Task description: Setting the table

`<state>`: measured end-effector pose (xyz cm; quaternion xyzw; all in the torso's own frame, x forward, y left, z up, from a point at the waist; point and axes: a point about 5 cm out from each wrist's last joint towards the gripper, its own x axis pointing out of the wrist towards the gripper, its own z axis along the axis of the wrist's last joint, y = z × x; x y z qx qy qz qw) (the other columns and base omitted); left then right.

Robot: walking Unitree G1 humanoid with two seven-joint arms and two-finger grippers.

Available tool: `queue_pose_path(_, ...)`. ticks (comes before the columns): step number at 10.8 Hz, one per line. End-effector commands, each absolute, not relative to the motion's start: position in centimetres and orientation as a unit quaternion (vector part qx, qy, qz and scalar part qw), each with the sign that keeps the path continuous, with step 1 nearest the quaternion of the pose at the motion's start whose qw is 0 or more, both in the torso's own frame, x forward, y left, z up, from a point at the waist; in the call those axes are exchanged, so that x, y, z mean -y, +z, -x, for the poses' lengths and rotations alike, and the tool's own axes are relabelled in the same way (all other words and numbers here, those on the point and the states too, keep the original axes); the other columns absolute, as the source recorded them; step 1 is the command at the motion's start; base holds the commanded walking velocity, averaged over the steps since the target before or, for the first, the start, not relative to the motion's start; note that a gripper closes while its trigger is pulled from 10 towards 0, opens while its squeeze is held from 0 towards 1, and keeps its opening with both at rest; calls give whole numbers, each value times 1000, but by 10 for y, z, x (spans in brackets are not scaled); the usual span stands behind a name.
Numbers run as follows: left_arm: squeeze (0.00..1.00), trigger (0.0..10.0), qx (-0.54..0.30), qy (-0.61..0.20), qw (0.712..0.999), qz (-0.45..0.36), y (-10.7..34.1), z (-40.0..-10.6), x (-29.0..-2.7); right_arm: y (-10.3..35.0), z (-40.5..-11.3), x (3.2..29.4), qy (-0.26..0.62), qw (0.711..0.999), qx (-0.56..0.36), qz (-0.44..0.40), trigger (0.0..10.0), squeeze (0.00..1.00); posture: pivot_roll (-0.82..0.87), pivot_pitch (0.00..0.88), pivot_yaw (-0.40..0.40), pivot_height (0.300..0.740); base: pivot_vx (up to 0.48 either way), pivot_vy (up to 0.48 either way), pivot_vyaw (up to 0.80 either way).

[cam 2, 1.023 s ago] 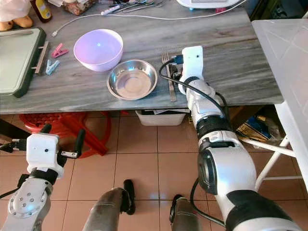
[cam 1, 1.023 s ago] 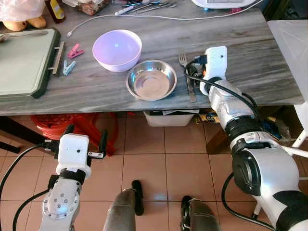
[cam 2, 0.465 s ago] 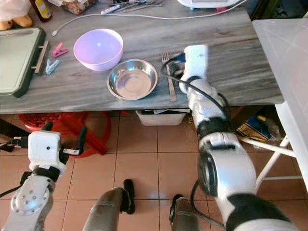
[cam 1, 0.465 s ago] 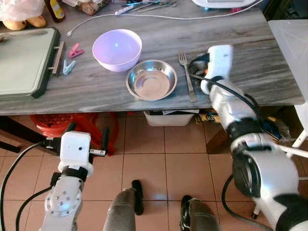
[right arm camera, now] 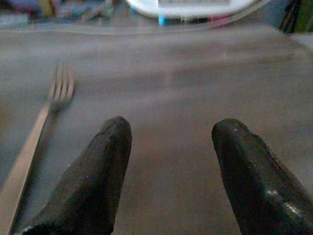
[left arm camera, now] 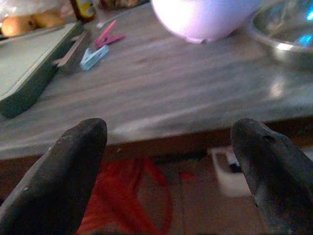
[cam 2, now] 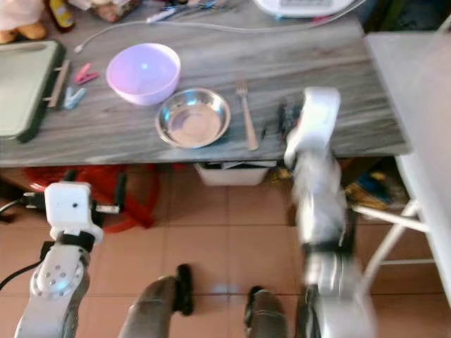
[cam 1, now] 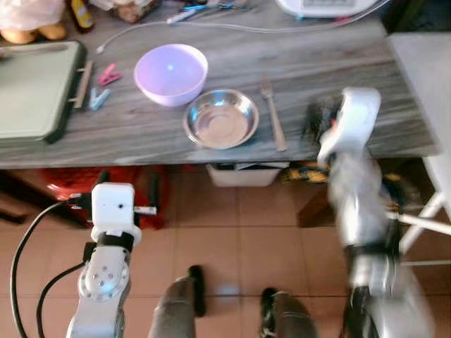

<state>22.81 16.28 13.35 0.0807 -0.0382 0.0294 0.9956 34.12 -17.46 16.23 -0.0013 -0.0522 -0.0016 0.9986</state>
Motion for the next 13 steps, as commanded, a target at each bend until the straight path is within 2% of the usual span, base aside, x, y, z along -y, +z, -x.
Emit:
queue_pose_path(1,0,10000,35,41,995,-83,128,-229,-165,164,-332,167,13,997,71,11,10000,1000,59,132,14,740,0,0,0)
queue_pose_path(5,0,10000,47,42,995,-75,123,-242,-162,152,-308,160,8,997,72,36,10000,1000,42,59,14,740,-64,0,0)
queue_pose_path(13,0,10000,51,37,995,-78,119,-245,-157,142,-309,157,15,998,52,19,10000,1000,46,49,9,740,-252,0,0)
